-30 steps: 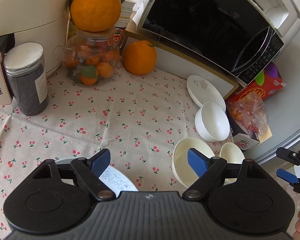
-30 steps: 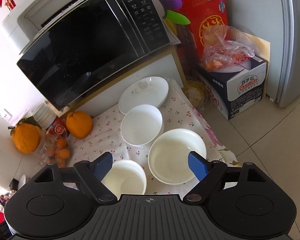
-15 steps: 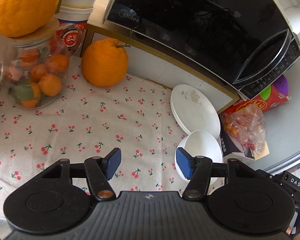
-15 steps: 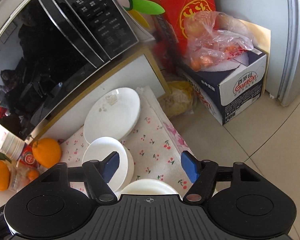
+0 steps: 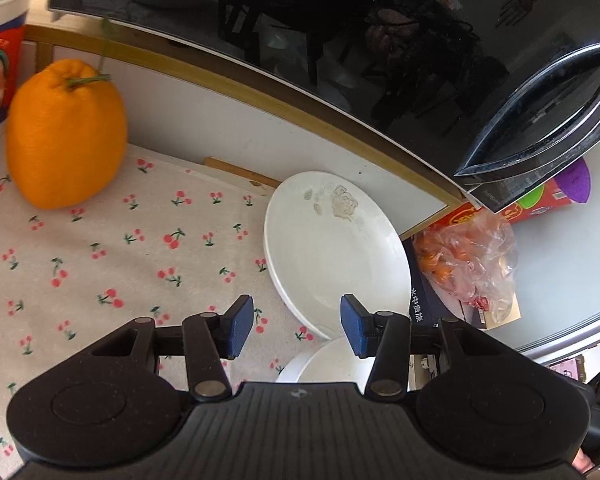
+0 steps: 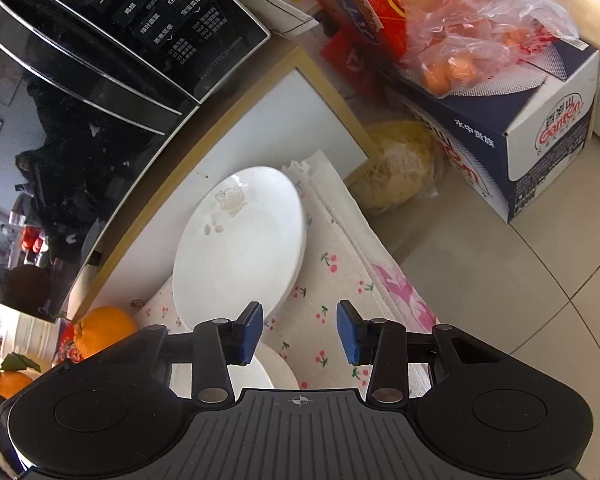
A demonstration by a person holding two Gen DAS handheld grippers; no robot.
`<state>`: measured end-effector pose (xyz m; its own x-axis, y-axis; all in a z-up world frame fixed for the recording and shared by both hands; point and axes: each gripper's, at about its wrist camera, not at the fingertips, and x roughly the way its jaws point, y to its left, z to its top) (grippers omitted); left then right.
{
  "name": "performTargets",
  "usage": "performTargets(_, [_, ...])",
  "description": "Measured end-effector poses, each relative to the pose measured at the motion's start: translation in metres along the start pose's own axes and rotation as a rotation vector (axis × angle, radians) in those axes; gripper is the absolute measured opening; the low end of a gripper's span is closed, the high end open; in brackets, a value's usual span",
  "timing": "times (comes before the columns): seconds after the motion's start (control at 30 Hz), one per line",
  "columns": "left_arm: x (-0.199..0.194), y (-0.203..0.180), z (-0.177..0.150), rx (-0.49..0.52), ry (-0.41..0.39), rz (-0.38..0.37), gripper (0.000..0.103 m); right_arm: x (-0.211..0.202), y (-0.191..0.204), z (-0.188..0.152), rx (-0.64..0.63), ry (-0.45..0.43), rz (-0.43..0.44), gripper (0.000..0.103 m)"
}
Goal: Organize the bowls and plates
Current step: 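Move both open tools toward the white plate beside the microwave, then close both tools on the rim of the white plate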
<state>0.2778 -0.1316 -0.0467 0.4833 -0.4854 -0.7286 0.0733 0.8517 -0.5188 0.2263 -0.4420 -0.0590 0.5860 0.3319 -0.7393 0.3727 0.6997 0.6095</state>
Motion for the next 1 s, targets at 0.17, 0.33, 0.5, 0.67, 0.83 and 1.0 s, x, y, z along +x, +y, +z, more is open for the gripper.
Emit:
performTargets(0.17, [0.027, -0.004, 0.008, 0.012, 0.031, 0.028, 0.042, 0.026, 0.001, 0.007, 0.024, 0.023, 0.013, 0.035])
performTargets(0.33, [0.047, -0.001, 0.009, 0.022, 0.048, 0.061, 0.037, 0.054, -0.009, 0.007, 0.06, 0.053, 0.009, 0.024])
performTargets(0.5, [0.059, 0.001, 0.007, 0.025, 0.063, 0.082, 0.017, 0.065, -0.012, 0.011, 0.058, 0.034, 0.001, 0.017])
performTargets(0.67, [0.052, 0.007, 0.007, 0.008, 0.037, 0.059, 0.011, 0.062, 0.003, 0.007, -0.025, -0.003, -0.024, 0.011])
performTargets(0.83, [0.039, 0.003, 0.009, 0.003, 0.041, 0.04, 0.011, 0.047, 0.005, 0.009, -0.017, 0.02, -0.02, 0.012])
performTargets(1.0, [0.016, -0.005, 0.01, 0.001, 0.038, 0.023, 0.012, 0.028, 0.007, 0.009, -0.005, 0.034, 0.0, 0.012])
